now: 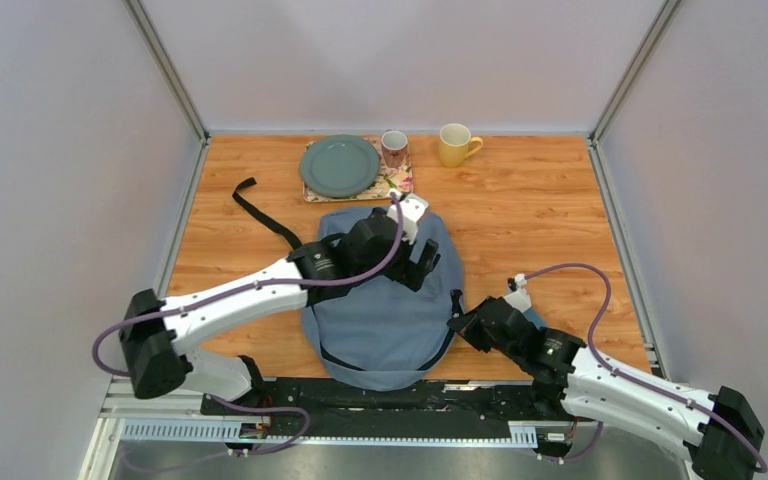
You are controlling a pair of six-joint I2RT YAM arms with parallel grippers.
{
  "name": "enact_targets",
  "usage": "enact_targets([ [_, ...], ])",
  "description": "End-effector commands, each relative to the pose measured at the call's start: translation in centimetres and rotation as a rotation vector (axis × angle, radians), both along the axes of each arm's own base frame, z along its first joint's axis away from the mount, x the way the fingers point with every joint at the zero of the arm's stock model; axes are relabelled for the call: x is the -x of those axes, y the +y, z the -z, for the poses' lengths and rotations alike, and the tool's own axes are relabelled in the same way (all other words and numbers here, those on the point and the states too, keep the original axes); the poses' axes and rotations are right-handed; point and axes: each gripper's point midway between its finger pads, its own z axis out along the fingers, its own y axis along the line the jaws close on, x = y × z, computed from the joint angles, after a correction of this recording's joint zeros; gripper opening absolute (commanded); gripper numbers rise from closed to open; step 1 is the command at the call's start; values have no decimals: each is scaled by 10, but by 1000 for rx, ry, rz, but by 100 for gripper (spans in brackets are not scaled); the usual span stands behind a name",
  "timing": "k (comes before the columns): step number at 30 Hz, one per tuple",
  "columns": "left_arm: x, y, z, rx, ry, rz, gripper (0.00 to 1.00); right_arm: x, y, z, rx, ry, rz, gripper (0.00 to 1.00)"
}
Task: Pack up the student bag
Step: Unzip the student bag at the center of the board.
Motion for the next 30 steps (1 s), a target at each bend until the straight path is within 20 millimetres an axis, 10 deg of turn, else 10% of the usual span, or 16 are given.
enact_targets([
  [1, -1, -60, -22, 53, -30, 225, 99, -2, -2, 1, 8, -5, 23, 0],
  [9, -21, -96, 22, -71, 14, 264, 93, -3, -2, -7, -2, -29, 21, 0],
  [30, -38, -93, 76, -257, 117, 161, 76, -1, -7, -7, 4, -26, 31, 0],
])
